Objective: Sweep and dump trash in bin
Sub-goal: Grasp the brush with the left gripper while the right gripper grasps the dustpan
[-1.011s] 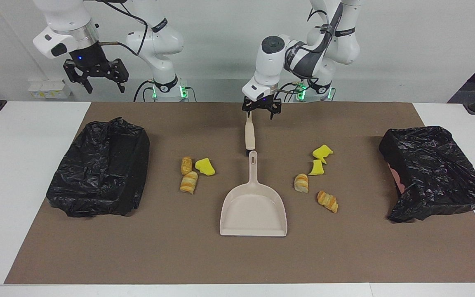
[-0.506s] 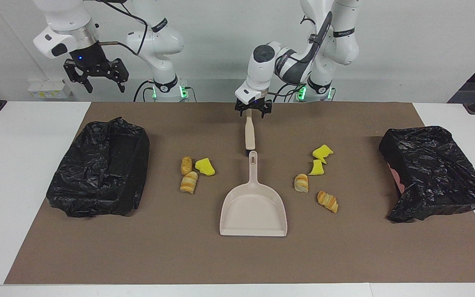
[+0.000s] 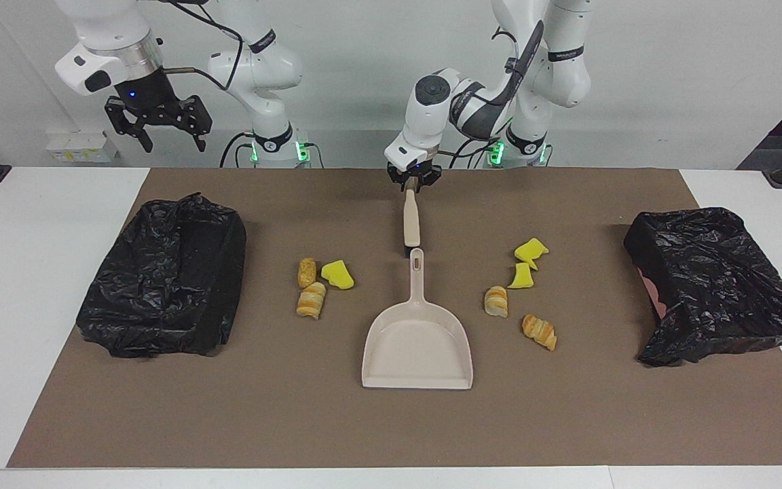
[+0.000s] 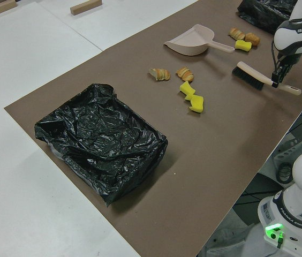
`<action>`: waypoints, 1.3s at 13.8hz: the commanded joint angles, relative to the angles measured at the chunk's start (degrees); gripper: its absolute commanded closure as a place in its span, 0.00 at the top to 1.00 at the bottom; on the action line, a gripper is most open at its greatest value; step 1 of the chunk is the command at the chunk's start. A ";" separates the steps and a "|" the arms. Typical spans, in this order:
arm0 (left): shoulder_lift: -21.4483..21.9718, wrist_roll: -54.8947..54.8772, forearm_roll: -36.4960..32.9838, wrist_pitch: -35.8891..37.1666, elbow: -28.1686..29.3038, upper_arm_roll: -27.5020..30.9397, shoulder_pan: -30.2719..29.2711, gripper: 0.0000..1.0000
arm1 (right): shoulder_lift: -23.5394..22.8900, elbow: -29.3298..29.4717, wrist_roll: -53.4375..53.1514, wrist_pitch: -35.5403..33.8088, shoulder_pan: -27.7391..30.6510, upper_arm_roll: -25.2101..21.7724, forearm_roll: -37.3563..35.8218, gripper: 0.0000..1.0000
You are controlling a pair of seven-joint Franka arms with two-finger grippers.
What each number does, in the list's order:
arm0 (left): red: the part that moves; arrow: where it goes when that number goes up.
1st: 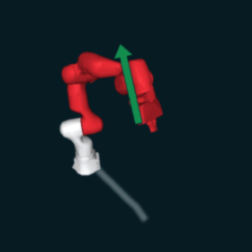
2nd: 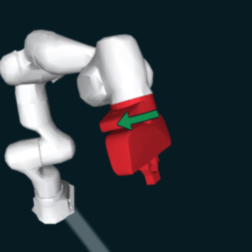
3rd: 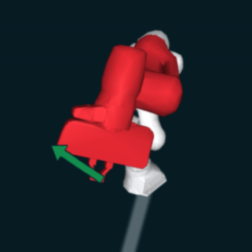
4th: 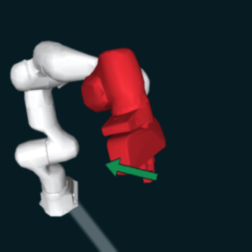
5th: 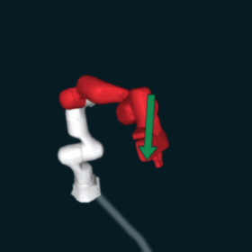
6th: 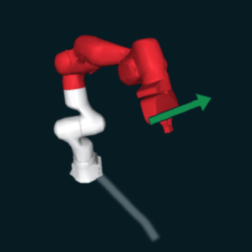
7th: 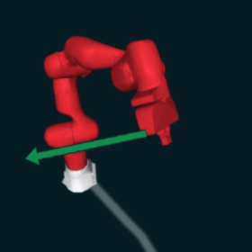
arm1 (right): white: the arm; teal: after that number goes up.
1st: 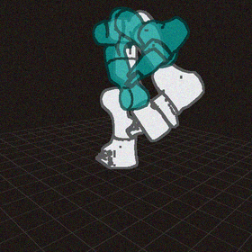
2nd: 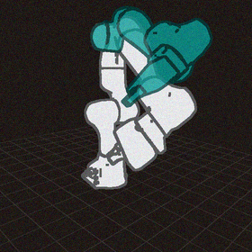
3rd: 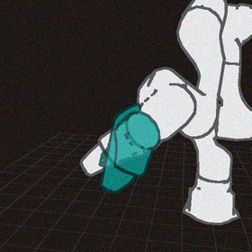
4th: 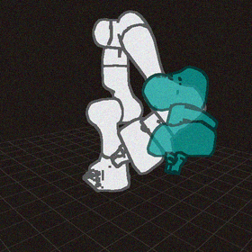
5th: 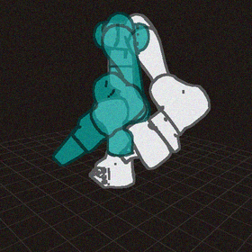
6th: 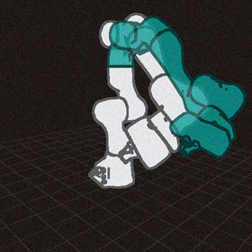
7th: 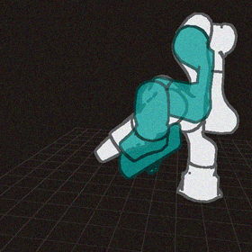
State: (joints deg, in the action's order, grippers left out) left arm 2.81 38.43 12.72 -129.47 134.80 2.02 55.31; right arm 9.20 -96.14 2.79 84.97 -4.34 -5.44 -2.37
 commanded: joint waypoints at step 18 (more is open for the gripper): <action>8.35 24.59 -7.25 29.44 -4.47 1.94 -21.63 0.00 | -22.95 6.45 -25.33 18.47 -2.07 18.88 -3.59 1.00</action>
State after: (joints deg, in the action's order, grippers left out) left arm 8.48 61.50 7.65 -101.70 127.52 4.58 37.09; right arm -4.05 -97.00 -16.56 102.01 -5.97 11.31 -3.45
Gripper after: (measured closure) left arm 0.749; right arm 0.000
